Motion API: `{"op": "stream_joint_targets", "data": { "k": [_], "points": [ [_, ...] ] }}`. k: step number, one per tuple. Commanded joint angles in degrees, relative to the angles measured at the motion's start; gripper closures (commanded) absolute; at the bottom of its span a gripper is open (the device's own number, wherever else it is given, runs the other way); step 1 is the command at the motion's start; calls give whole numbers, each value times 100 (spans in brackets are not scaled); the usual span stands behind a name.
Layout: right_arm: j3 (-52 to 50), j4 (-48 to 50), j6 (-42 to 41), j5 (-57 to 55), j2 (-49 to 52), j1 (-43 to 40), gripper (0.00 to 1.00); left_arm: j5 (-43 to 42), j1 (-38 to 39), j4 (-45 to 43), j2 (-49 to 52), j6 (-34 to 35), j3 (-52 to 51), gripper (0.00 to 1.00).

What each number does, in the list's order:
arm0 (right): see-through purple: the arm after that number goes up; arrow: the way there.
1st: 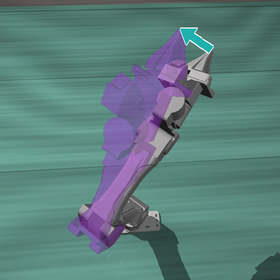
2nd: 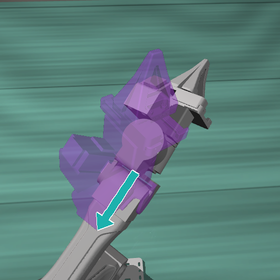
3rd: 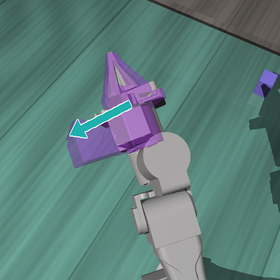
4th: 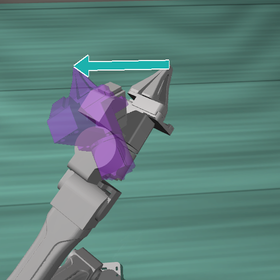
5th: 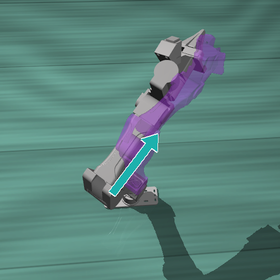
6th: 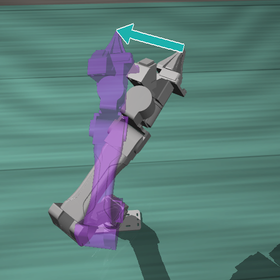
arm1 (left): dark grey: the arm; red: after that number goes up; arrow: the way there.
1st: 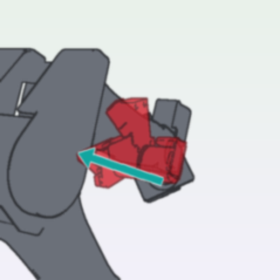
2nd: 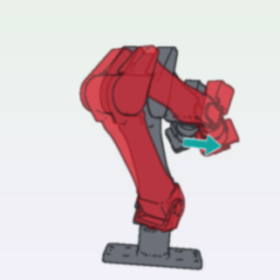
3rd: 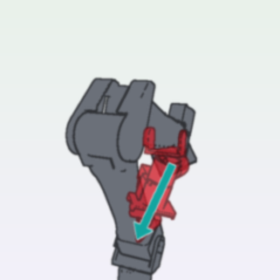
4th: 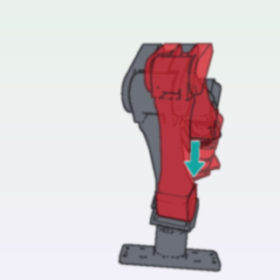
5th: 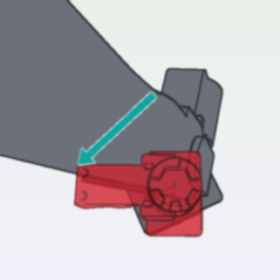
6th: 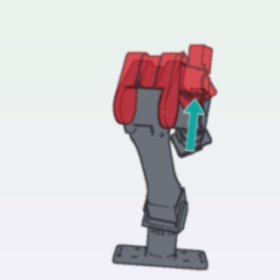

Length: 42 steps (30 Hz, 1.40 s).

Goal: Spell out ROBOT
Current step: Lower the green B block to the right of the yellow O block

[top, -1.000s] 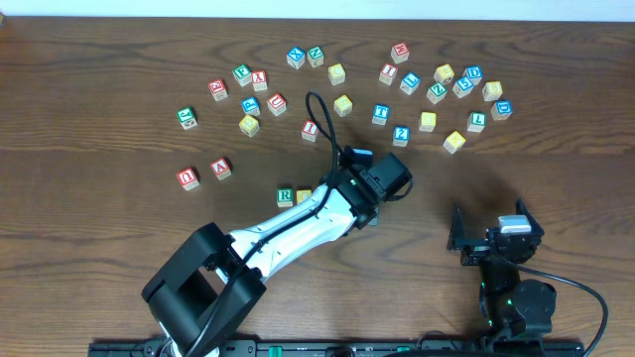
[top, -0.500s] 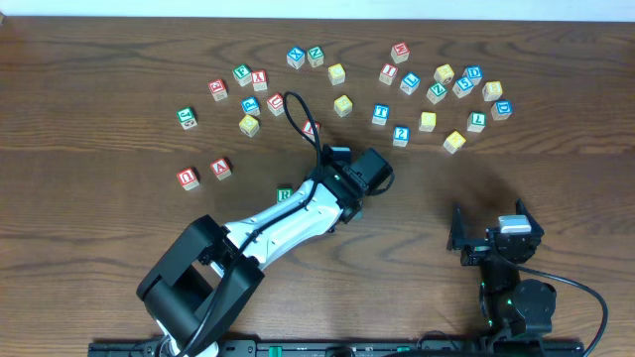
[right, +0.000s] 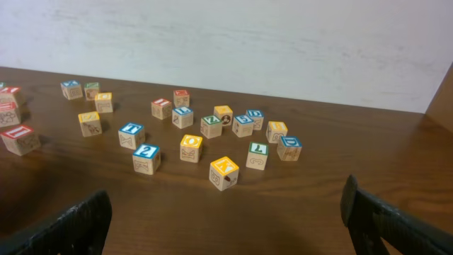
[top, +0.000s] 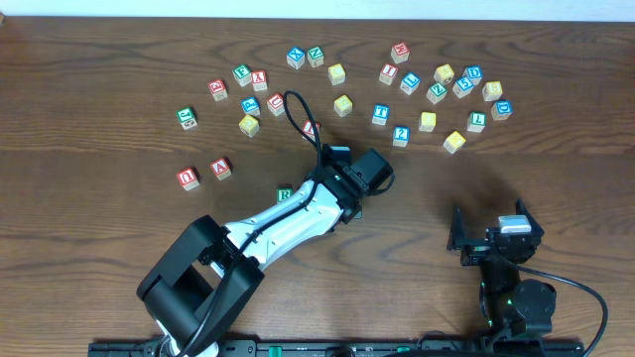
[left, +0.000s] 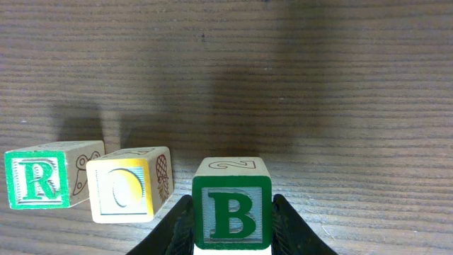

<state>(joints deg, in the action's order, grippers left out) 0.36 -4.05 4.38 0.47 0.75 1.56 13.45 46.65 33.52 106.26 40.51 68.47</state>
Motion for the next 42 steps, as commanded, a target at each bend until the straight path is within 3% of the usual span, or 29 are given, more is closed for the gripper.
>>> {"op": "stream_joint_targets", "data": {
  "k": [1,42],
  "points": [
    [-4,-26,-68,31,0,-39,1,208,-9,-2,-166,74,-109,92],
    [-4,-26,-68,31,0,-39,1,304,-74,-431,-164,24,-450,92]
  ]
}}
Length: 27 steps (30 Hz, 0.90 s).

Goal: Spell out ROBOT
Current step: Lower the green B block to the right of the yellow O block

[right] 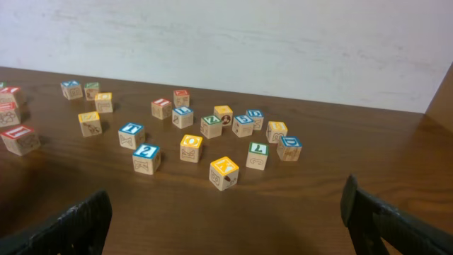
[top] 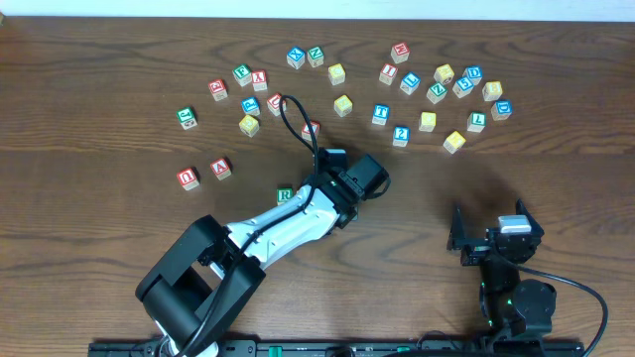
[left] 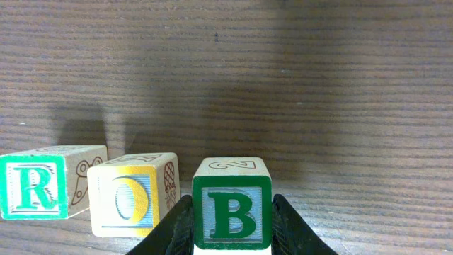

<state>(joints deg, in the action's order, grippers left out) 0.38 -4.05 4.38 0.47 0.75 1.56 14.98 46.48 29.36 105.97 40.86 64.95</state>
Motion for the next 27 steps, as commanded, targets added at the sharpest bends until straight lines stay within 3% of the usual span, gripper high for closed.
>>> {"op": "stream_joint_targets", "data": {
  "k": [1,21,23,27],
  "points": [
    [-7,-26,-68,31,0,-39,1,188,-66,-17,-136,-13,-98,92],
    [-7,-26,-68,33,0,-39,1,221,-83,-11,-136,-28,-98,91],
    [-7,-24,-68,33,0,-39,1,223,-81,-11,-136,-28,-98,84],
    [-7,-26,-68,31,0,-39,1,223,-83,-7,-136,-28,-98,83]
  ]
}}
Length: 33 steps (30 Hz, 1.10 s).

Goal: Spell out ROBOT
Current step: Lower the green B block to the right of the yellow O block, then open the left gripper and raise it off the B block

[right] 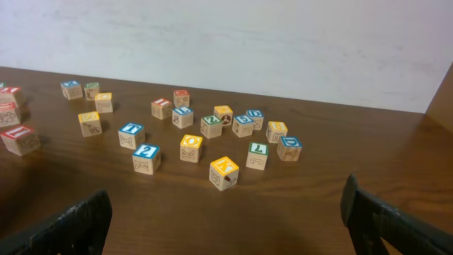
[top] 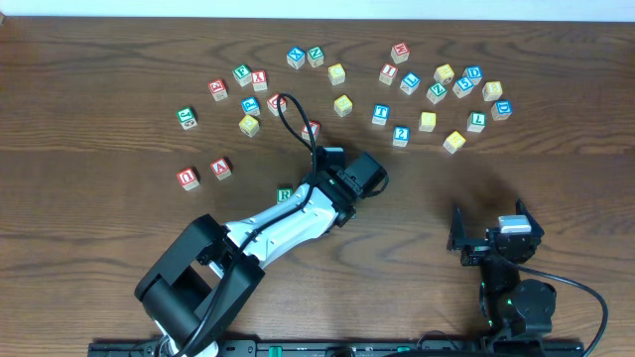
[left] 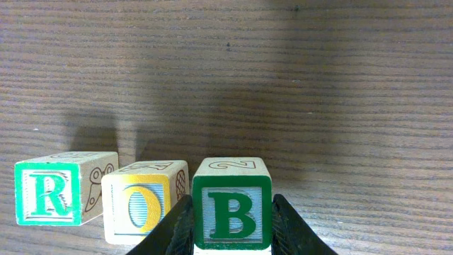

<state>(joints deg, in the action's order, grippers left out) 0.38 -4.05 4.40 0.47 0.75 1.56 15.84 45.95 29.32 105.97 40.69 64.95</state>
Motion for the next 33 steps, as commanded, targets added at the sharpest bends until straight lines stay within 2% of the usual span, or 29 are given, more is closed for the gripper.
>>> {"op": "stream_joint_targets", "data": {
  "k": [1,2,5,9,11,23,33],
  "points": [
    [-7,-26,-70,33,0,-39,1,138,-31,2,-136,-11,-98,83],
    [-7,-26,-70,31,0,-39,1,138,-31,9,-136,-11,-98,83],
    [-7,-26,-70,33,0,-39,1,138,-31,13,-136,-11,-98,74],
    [-7,-24,-70,31,0,-39,1,138,-31,13,-136,-11,-98,72],
    [-7,-26,-70,31,0,-39,1,136,-31,13,-136,-11,-98,67],
    [-7,-26,-70,33,0,-39,1,138,-31,15,-136,-11,-98,61],
    [-7,-26,-70,31,0,-39,1,140,-31,13,-136,-11,-98,61]
  ]
}}
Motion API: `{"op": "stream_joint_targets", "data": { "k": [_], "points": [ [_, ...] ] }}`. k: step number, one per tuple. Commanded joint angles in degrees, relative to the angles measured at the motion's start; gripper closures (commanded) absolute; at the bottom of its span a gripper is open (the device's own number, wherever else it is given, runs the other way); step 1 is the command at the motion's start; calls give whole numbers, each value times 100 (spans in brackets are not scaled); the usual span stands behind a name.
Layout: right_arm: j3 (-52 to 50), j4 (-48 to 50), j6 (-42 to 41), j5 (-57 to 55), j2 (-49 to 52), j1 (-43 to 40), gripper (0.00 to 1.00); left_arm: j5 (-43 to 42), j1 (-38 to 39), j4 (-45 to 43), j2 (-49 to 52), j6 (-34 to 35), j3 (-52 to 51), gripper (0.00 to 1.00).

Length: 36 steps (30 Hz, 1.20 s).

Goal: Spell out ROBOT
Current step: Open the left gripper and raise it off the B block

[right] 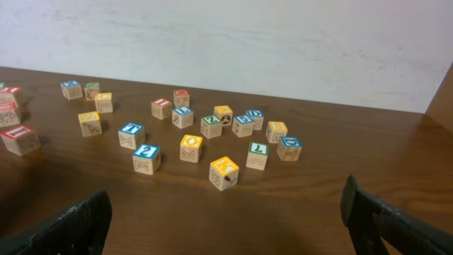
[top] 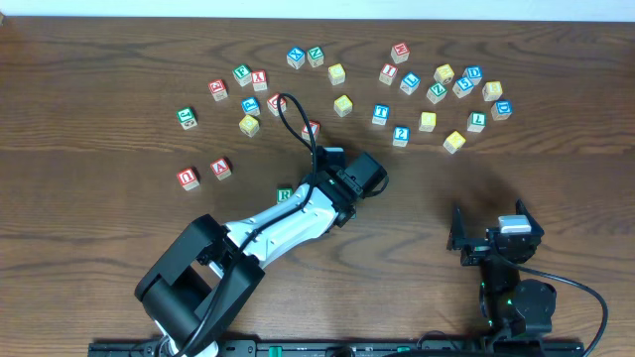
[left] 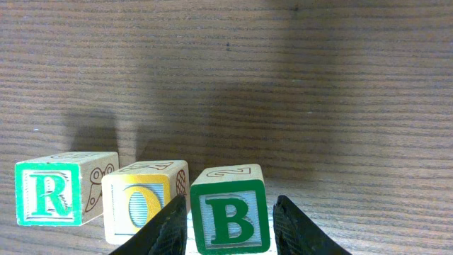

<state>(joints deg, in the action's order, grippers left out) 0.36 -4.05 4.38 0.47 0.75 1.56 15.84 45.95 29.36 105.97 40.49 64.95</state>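
In the left wrist view three blocks stand in a row on the table: a green R block [left: 49,197], a yellow O block [left: 141,205] and a green B block [left: 228,212]. The B block rests right beside the O block, turned slightly. My left gripper [left: 230,228] is open, its fingers [left: 173,227] standing a little clear of the B block on each side. From overhead only the R block [top: 285,195] shows beside the left arm. My right gripper [right: 226,219] is open and holds nothing, low at the front right [top: 493,238].
Several loose letter blocks lie scattered across the far half of the table, among them a blue T block [top: 380,114] and a yellow block [top: 342,104]. Two red blocks [top: 203,174] sit at the left. The left arm's cable [top: 298,124] loops over the blocks.
My left gripper has opened off the B block. The block now stands on its own beside the O block, turned a touch. The right arm has not moved.
My left gripper was shut on the B block, to the right of the R and O blocks. It kept the block at the later moments, each time closer to the O block. Now the B block stands released at the end of the row.
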Motion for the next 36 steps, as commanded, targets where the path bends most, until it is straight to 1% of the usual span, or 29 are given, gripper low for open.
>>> {"op": "stream_joint_targets", "data": {
  "k": [1,22,36],
  "points": [
    [-4,-26,-68,33,0,-39,1,140,-31,9,-136,9,-98,61],
    [-4,-26,-68,31,0,-39,1,168,-44,-133,-136,-105,-98,61],
    [-4,-26,-68,31,0,-39,1,170,-328,-177,-136,-302,-96,61]
  ]
}}
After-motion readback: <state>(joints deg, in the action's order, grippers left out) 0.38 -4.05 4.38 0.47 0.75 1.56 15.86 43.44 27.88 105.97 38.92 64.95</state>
